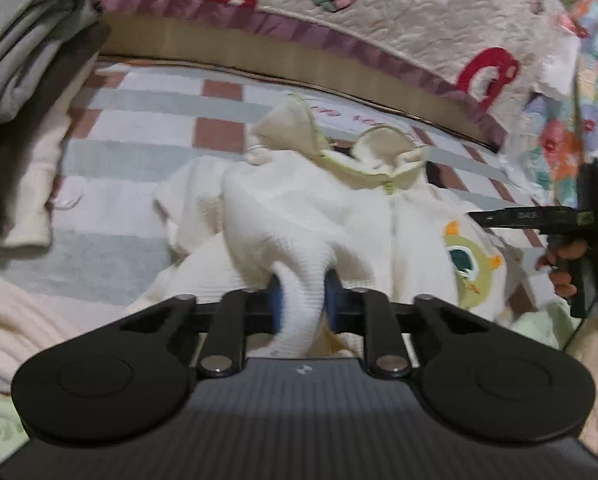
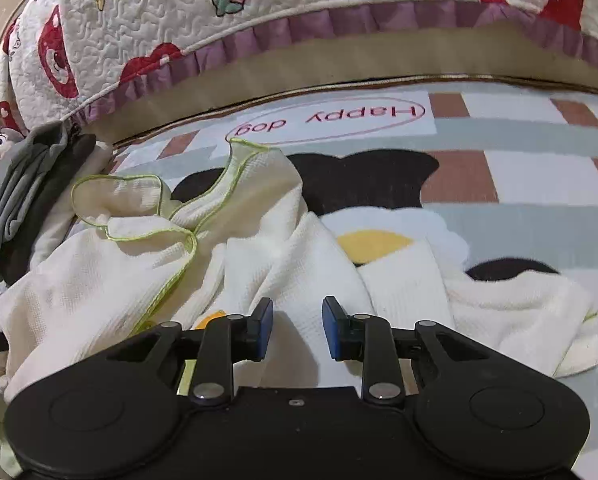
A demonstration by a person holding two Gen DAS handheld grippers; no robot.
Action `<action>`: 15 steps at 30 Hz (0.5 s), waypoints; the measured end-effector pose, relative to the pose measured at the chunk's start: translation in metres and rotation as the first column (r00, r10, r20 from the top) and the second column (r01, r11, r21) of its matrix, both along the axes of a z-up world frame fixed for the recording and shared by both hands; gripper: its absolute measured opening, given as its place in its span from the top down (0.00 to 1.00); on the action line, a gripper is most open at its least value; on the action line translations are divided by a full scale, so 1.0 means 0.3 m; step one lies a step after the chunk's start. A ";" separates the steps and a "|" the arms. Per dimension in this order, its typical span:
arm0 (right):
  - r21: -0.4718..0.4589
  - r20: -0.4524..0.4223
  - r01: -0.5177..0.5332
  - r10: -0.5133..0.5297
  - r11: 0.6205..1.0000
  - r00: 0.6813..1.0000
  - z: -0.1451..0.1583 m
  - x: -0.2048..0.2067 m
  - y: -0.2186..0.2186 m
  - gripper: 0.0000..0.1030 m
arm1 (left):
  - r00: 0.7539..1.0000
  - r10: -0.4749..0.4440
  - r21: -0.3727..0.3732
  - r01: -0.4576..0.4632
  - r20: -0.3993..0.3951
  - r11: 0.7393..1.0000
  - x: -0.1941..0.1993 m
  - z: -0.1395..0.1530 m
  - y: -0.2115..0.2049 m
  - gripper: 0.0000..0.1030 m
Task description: Fold clothes
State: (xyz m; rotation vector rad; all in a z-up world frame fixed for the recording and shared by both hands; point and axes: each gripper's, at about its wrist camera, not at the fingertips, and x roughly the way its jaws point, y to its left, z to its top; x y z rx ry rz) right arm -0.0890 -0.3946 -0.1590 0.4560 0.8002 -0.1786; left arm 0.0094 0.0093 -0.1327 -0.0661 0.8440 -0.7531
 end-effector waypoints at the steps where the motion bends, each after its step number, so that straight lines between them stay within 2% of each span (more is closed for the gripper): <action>1: -0.006 -0.002 0.020 -0.020 1.000 1.000 -0.001 -0.002 -0.009 0.69 | 1.000 0.013 -0.008 -0.013 -0.009 1.000 0.006 -0.002 0.008 0.86; 3: 0.005 -0.012 0.051 -0.051 0.999 0.999 -0.005 -0.005 -0.028 0.69 | 0.999 0.039 -0.017 -0.039 -0.021 0.999 0.017 -0.005 0.022 0.85; 5: 0.036 -0.027 0.059 -0.058 0.998 0.998 -0.013 -0.006 -0.043 0.69 | 0.998 0.046 -0.022 -0.047 -0.041 0.999 0.026 -0.012 0.028 0.80; 7: 0.059 -0.042 0.054 -0.051 0.997 0.998 -0.018 -0.005 -0.050 0.66 | 0.996 0.044 -0.039 -0.047 -0.078 0.998 0.035 -0.022 0.033 0.71; 9: 0.065 -0.052 0.049 -0.046 0.997 0.998 -0.020 -0.004 -0.051 0.62 | 0.989 0.029 -0.074 -0.040 -0.145 0.996 0.049 -0.039 0.034 0.51; 11: 0.053 -0.055 0.053 -0.050 0.997 0.997 -0.018 -0.003 -0.049 0.56 | 0.981 0.023 -0.099 -0.043 -0.192 0.994 0.058 -0.056 0.032 0.50; 13: 0.034 -0.062 0.069 -0.067 0.997 0.996 -0.018 -0.004 -0.053 0.49 | 0.981 0.023 -0.087 -0.041 -0.194 0.995 0.063 -0.068 0.021 0.49; 14: 0.025 -0.065 0.078 -0.076 0.997 0.995 -0.019 -0.005 -0.055 0.44 | 0.982 0.027 -0.072 -0.041 -0.185 0.997 0.064 -0.071 0.014 0.52; 15: 0.016 -0.070 0.085 -0.084 0.996 0.994 -0.021 -0.006 -0.059 0.43 | 0.986 0.033 -0.058 -0.043 -0.165 0.997 0.060 -0.071 0.010 0.60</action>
